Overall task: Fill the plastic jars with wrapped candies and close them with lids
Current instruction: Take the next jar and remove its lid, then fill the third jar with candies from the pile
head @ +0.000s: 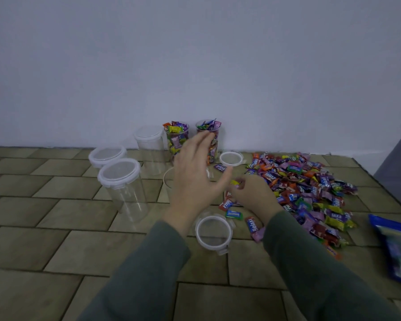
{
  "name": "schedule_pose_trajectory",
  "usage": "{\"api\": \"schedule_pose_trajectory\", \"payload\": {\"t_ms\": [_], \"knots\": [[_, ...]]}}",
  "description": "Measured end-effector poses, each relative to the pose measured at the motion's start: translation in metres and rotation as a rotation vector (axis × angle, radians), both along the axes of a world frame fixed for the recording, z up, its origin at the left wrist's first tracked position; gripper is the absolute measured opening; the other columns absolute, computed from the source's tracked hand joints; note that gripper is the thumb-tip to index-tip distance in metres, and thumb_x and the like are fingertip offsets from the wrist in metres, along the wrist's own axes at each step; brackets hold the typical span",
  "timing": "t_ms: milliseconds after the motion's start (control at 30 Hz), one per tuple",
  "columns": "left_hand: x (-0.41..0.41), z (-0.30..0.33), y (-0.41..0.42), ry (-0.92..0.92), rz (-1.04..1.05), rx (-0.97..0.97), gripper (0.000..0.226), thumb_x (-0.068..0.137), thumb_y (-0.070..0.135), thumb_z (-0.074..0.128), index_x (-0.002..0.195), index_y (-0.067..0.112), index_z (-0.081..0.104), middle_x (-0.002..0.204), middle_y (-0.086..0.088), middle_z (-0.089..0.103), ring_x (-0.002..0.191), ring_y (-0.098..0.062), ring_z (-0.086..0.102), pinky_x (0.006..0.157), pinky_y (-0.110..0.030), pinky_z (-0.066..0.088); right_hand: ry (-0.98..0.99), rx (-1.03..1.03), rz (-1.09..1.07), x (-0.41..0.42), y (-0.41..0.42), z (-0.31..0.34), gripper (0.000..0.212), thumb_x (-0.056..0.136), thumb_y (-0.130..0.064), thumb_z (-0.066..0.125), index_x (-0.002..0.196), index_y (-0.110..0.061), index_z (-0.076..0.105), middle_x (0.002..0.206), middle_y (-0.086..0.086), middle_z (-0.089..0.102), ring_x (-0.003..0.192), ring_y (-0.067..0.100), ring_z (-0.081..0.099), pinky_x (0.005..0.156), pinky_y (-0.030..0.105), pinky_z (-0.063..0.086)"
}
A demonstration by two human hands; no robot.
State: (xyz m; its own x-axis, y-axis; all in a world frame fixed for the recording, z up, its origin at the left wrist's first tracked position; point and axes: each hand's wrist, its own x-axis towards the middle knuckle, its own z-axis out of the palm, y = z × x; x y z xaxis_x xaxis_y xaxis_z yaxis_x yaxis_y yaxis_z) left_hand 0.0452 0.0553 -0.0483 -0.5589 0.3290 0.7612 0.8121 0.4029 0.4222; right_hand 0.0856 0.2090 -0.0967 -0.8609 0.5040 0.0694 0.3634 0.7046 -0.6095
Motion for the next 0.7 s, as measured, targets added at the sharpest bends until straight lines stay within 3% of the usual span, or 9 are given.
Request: {"api": "schedule_pose_trajectory", "payload": {"t_ms": [67, 133, 233, 333, 467, 567, 700], "knots": [[0.002, -0.005, 0.02, 0.016, -0.043, -0.047, 0.066, 0.081, 0.04, 0.06, 0.136, 0.006, 0.05, 0.138, -0.007, 0.05, 0.131, -0.023, 0.044, 0.107, -0.046, 0.039, 0.001, 0.026, 0.03, 0.0, 0.009, 0.003, 0.01, 0.086, -0.031, 0.06, 0.083, -0.021, 0.06, 0.077, -0.002, 0.055, 0.078, 0.019, 0.053, 0.065, 0.028, 0.04], [0.004, -0.011, 0.039, -0.005, -0.078, -0.096, 0.065, 0.083, 0.04, 0.058, 0.137, 0.005, 0.048, 0.139, -0.007, 0.049, 0.132, -0.02, 0.042, 0.112, -0.037, 0.035, -0.042, 0.06, 0.044, 0.002, 0.018, 0.007, 0.018, 0.087, -0.025, 0.061, 0.074, -0.024, 0.049, 0.072, -0.006, 0.046, 0.077, 0.019, 0.048, 0.061, 0.028, 0.036], [0.004, -0.021, 0.064, -0.094, -0.14, -0.149, 0.062, 0.086, 0.031, 0.064, 0.139, 0.004, 0.046, 0.141, -0.007, 0.046, 0.134, -0.016, 0.036, 0.113, -0.024, 0.026, -0.071, 0.186, 0.101, 0.0, 0.036, 0.009, 0.029, 0.088, -0.027, 0.058, 0.061, -0.026, 0.046, 0.066, -0.009, 0.045, 0.08, 0.024, 0.056, 0.067, 0.028, 0.04], [-0.005, -0.035, 0.087, -0.257, -0.125, -0.243, 0.064, 0.091, 0.036, 0.06, 0.144, 0.007, 0.039, 0.147, -0.005, 0.036, 0.138, -0.015, 0.028, 0.114, -0.025, 0.021, -0.092, 0.171, 0.087, -0.003, 0.058, 0.006, 0.013, 0.085, -0.023, 0.055, 0.077, -0.019, 0.065, 0.079, 0.0, 0.062, 0.087, 0.025, 0.063, 0.073, 0.032, 0.05], [-0.027, -0.061, 0.113, -0.53, 0.017, -0.431, 0.076, 0.094, 0.055, 0.047, 0.149, 0.006, 0.027, 0.155, -0.011, 0.026, 0.143, -0.025, 0.021, 0.118, -0.038, 0.021, -0.081, 0.161, 0.055, -0.012, 0.09, -0.001, 0.028, 0.087, -0.026, 0.057, 0.111, -0.016, 0.069, 0.106, 0.005, 0.068, 0.101, 0.022, 0.062, 0.086, 0.036, 0.052], [-0.041, -0.08, 0.13, -0.639, 0.138, -0.571, 0.085, 0.092, 0.067, 0.033, 0.153, 0.01, 0.019, 0.16, -0.009, 0.017, 0.148, -0.028, 0.009, 0.119, -0.049, 0.011, -0.062, 0.136, 0.095, -0.026, 0.114, -0.013, 0.027, 0.086, -0.029, 0.057, 0.106, -0.016, 0.07, 0.107, 0.008, 0.067, 0.101, 0.021, 0.06, 0.084, 0.034, 0.052], [-0.061, -0.099, 0.151, -0.669, 0.174, -0.654, 0.091, 0.09, 0.072, 0.028, 0.155, 0.01, 0.012, 0.163, -0.009, 0.005, 0.149, -0.028, -0.007, 0.117, -0.053, -0.003, -0.057, 0.23, 0.11, -0.048, 0.145, -0.03, 0.023, 0.088, -0.034, 0.056, 0.103, -0.022, 0.07, 0.11, 0.003, 0.058, 0.107, 0.022, 0.053, 0.089, 0.04, 0.048]]}}
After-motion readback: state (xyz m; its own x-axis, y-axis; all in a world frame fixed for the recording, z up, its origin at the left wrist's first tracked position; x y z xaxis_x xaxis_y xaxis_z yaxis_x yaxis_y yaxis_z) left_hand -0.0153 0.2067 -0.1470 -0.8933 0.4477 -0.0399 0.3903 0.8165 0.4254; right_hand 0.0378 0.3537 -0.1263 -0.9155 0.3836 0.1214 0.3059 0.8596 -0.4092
